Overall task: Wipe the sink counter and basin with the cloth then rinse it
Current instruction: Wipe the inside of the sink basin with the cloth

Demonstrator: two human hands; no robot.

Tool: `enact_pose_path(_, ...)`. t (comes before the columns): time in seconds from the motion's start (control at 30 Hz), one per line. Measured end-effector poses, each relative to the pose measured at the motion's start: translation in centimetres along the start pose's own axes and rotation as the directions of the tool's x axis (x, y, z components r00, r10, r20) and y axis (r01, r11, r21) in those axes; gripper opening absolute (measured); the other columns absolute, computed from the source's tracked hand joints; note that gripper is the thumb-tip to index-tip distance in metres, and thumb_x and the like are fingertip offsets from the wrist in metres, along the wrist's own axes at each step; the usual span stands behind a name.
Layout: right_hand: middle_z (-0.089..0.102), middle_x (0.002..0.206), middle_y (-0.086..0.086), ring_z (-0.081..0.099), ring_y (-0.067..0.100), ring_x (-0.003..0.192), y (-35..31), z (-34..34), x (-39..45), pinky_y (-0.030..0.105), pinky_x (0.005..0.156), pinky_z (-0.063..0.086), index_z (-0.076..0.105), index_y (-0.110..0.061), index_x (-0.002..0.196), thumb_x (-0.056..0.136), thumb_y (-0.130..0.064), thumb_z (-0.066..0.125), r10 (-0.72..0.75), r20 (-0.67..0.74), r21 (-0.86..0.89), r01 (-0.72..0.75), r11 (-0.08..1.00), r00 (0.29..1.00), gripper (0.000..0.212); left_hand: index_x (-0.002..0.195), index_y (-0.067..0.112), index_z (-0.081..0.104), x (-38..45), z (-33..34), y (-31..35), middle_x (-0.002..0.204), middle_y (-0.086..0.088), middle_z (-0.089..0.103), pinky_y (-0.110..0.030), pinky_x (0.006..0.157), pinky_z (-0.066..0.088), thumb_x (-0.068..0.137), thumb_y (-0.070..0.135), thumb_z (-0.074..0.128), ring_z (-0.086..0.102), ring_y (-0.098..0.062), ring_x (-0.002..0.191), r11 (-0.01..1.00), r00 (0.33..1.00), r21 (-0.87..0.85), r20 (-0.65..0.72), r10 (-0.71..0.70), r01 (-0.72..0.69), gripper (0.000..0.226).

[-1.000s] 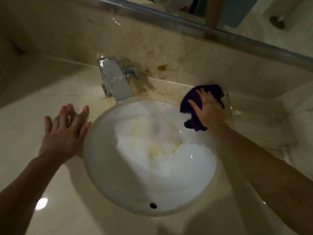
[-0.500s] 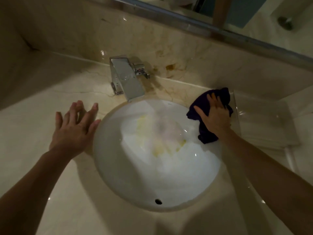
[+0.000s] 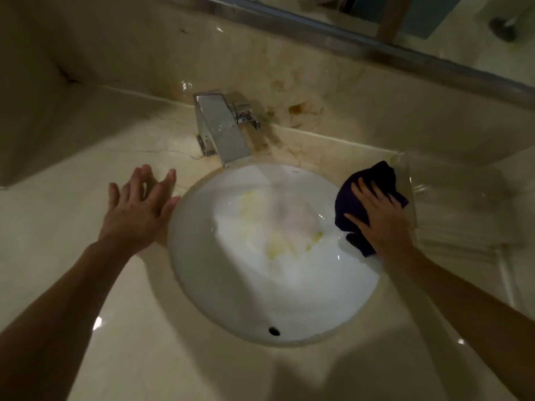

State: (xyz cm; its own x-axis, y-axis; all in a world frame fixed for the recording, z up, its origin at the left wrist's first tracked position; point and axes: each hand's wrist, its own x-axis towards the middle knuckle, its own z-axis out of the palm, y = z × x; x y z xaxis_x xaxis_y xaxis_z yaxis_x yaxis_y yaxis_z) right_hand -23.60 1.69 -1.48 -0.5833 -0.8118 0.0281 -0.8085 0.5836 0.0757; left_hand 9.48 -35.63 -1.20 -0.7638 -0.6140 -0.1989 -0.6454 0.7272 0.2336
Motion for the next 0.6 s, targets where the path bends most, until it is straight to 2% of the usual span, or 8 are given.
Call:
enact_pose_path(0.07,0.042,0.158,0.002,0.039,0.028,0.145,1.0,-0.5,-0.6,0.046,0.113,0.035,0.041,-0.021,0.153,0.100,-0.059,0.033,-0.170,0.014,-0.049,0.171,0.984,0.985,0.065,0.153,0.045,0.004,0.0,-0.1,0.4,0.162,-0.018,0.008,-0.057,0.118,0.000,0.090,0.068,0.003,0.011,-0.037,0.149,1.000,1.000,-0.005,-0.014,0.001,-0.001,0.067)
enact_pose_path(0.13,0.048,0.154,0.003,0.039,0.031,0.145,1.5,-0.6,-0.6,0.049,0.115,0.033,0.048,-0.019,0.149,0.100,-0.057,0.034,-0.331,0.061,-0.131,0.336,0.933,0.942,0.063,0.152,0.047,0.002,-0.2,0.0,0.4,0.163,-0.016,0.006,-0.055,0.118,-0.004,0.091,0.068,0.004,0.006,-0.033,0.150,1.000,1.000,-0.010,-0.022,-0.003,0.003,0.064)
enact_pose_path(0.23,0.054,0.148,0.006,0.040,0.033,0.145,1.0,-0.3,-0.4,0.052,0.117,0.028,0.057,-0.014,0.141,0.099,-0.053,0.032,-0.434,0.193,-0.196,0.468,0.862,0.880,0.063,0.151,0.049,0.000,-0.1,0.4,0.2,0.163,-0.016,0.004,-0.054,0.118,-0.006,0.094,0.065,0.007,0.003,-0.031,0.150,1.000,1.000,-0.007,-0.013,-0.010,0.010,0.059)
enact_pose_path(0.33,0.061,0.140,0.007,0.051,0.032,0.136,-0.2,2.1,-0.7,0.048,0.117,0.024,0.063,-0.014,0.134,0.097,-0.052,0.033,-0.498,0.412,-0.117,0.586,0.802,0.763,0.061,0.151,0.050,0.000,-0.1,0.6,0.2,0.163,-0.016,0.004,-0.053,0.119,-0.007,0.096,0.064,0.009,0.004,-0.031,0.150,1.000,1.000,-0.003,-0.020,-0.010,0.010,0.058)
enact_pose_path(0.4,0.059,0.141,0.004,0.052,0.029,0.133,-2.0,3.9,-1.5,0.038,0.114,0.025,0.056,-0.016,0.140,0.101,-0.047,0.037,-0.449,0.487,0.043,0.493,0.869,0.749,0.052,0.151,0.049,0.002,-0.2,0.6,0.2,0.162,-0.018,0.006,-0.053,0.118,-0.006,0.095,0.064,0.009,0.006,-0.032,0.150,1.000,1.000,0.005,-0.027,-0.009,0.009,0.059)
enact_pose_path(0.47,0.057,0.143,0.008,0.054,0.029,0.130,-3.2,5.1,-2.3,0.030,0.112,0.029,0.045,-0.015,0.148,0.104,-0.050,0.034,-0.387,0.526,0.265,0.287,0.921,0.757,0.057,0.151,0.049,0.002,0.0,0.7,0.1,0.163,-0.018,0.005,-0.054,0.119,-0.005,0.094,0.065,0.008,0.005,-0.032,0.150,1.000,1.000,0.016,-0.026,-0.003,0.004,0.060)
enact_pose_path(0.53,0.035,0.161,0.004,0.036,0.028,0.147,-3.8,5.3,-3.0,0.036,0.121,0.022,0.030,-0.022,0.156,0.101,-0.061,0.027,-0.296,0.596,0.275,0.157,0.949,0.747,0.068,0.151,0.050,0.000,0.0,0.8,-0.1,0.163,-0.017,0.003,-0.053,0.119,-0.008,0.094,0.066,0.006,0.001,-0.029,0.151,1.000,1.000,0.015,-0.018,0.000,0.000,0.060)
enact_pose_path(0.6,0.013,0.168,-0.006,0.020,0.025,0.153,-4.4,4.7,-4.4,0.040,0.124,0.016,0.016,-0.032,0.159,0.102,-0.057,0.028,-0.257,0.693,0.219,0.143,0.965,0.673,0.064,0.150,0.051,-0.001,-0.1,1.0,-0.1,0.163,-0.017,0.003,-0.053,0.119,-0.008,0.094,0.066,0.006,0.000,-0.029,0.151,1.000,1.000,0.006,-0.025,0.002,-0.002,0.059)
